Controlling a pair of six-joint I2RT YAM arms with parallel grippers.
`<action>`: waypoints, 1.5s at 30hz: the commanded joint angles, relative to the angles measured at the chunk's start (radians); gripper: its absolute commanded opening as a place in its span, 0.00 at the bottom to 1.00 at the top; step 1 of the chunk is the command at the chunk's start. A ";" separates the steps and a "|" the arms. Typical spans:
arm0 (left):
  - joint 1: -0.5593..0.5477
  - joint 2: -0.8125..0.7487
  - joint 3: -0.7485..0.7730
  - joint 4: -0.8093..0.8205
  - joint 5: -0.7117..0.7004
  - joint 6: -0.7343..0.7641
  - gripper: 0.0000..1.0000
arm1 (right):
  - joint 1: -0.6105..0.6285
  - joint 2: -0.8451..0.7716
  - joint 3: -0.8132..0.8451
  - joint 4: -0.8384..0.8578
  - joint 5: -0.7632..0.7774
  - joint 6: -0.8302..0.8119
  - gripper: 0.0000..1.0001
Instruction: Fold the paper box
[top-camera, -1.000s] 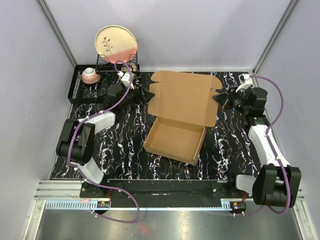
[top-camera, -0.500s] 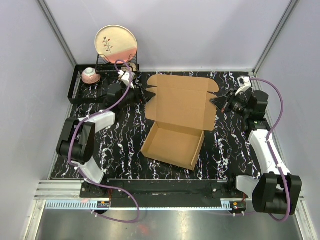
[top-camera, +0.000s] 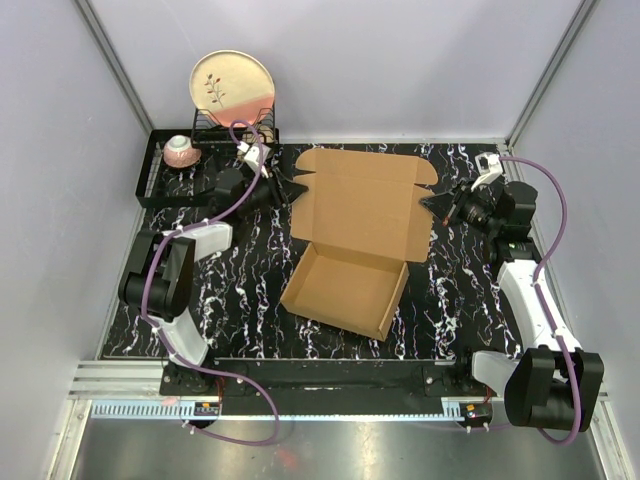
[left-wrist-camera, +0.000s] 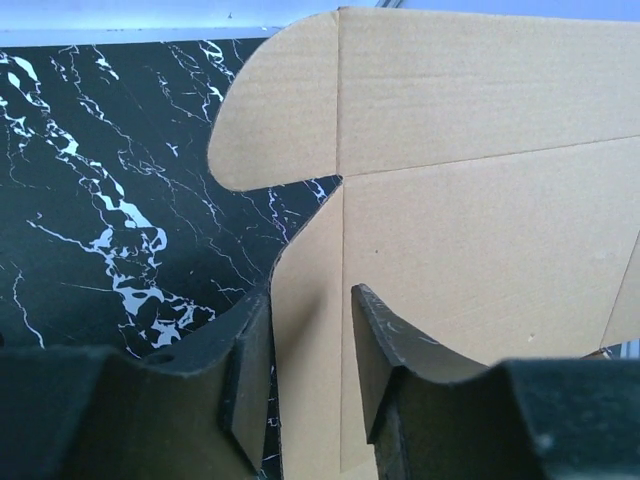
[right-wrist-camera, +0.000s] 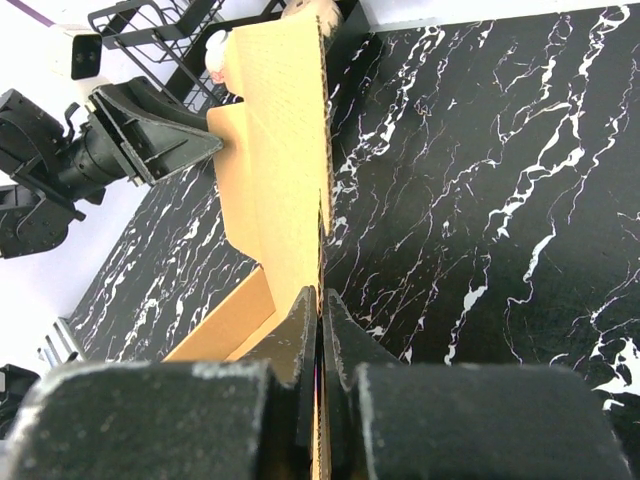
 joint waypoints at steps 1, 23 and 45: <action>0.006 -0.042 -0.006 0.109 0.015 0.004 0.35 | 0.008 -0.014 -0.009 0.009 0.012 0.003 0.00; -0.135 -0.385 -0.206 0.033 -0.359 0.191 0.00 | 0.310 -0.084 -0.098 -0.025 0.736 -0.097 0.00; -0.499 -0.503 -0.596 0.468 -1.000 0.344 0.00 | 0.657 -0.047 -0.282 0.286 1.346 -0.178 0.00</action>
